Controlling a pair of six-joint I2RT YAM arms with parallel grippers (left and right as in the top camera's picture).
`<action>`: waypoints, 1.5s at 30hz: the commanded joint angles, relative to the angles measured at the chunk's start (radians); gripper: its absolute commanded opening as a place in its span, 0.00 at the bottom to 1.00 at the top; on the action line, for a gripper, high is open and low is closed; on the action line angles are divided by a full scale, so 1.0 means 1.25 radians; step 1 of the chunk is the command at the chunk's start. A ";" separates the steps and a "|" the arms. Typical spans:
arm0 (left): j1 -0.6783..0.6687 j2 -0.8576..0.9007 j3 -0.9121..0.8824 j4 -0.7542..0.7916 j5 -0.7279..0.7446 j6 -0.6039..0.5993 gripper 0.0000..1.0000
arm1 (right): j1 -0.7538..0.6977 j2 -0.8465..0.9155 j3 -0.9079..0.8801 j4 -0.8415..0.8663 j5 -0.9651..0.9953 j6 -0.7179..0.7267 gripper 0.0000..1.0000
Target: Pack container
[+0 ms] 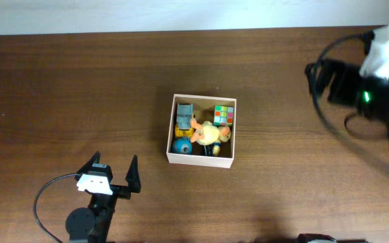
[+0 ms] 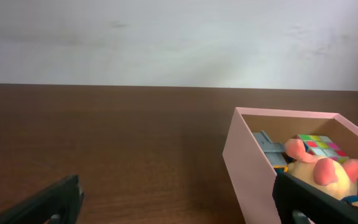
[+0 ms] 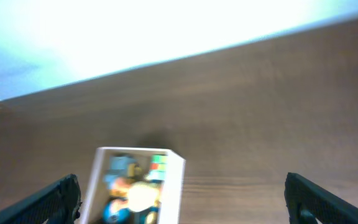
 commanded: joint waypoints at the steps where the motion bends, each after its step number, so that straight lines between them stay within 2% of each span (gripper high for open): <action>1: -0.004 -0.008 -0.006 0.002 0.011 0.016 0.99 | 0.051 -0.091 0.003 -0.004 0.001 0.004 0.99; 7: -0.004 -0.008 -0.006 0.002 0.011 0.016 0.99 | 0.069 -0.251 -0.017 -0.012 0.001 0.004 0.99; 11: -0.004 -0.008 -0.006 0.002 0.011 0.016 0.99 | 0.069 -0.392 -0.140 0.011 0.010 0.002 0.99; 20: -0.004 -0.008 -0.006 0.002 0.011 0.016 0.99 | 0.081 -0.740 -0.652 0.388 0.019 -0.011 0.99; 21: -0.004 -0.008 -0.006 0.002 0.011 0.016 0.99 | 0.091 -0.790 -0.739 0.465 0.016 -0.045 0.99; 25: -0.004 -0.008 -0.006 0.002 0.011 0.016 0.99 | 0.113 -0.888 -0.927 0.629 -0.006 -0.155 0.99; 30: -0.004 -0.008 -0.006 0.002 0.011 0.016 0.99 | 0.116 -0.938 -1.080 0.737 -0.005 -0.310 0.99; 34: -0.004 -0.008 -0.006 0.002 0.011 0.016 0.99 | 0.116 -0.960 -1.160 0.759 -0.005 -0.410 0.99; 40: -0.004 -0.008 -0.006 0.002 0.011 0.016 0.99 | 0.116 -0.995 -1.271 0.804 -0.005 -0.504 0.99; 45: -0.004 -0.008 -0.006 0.002 0.011 0.016 0.99 | 0.116 -0.996 -1.349 0.880 -0.002 -0.505 0.99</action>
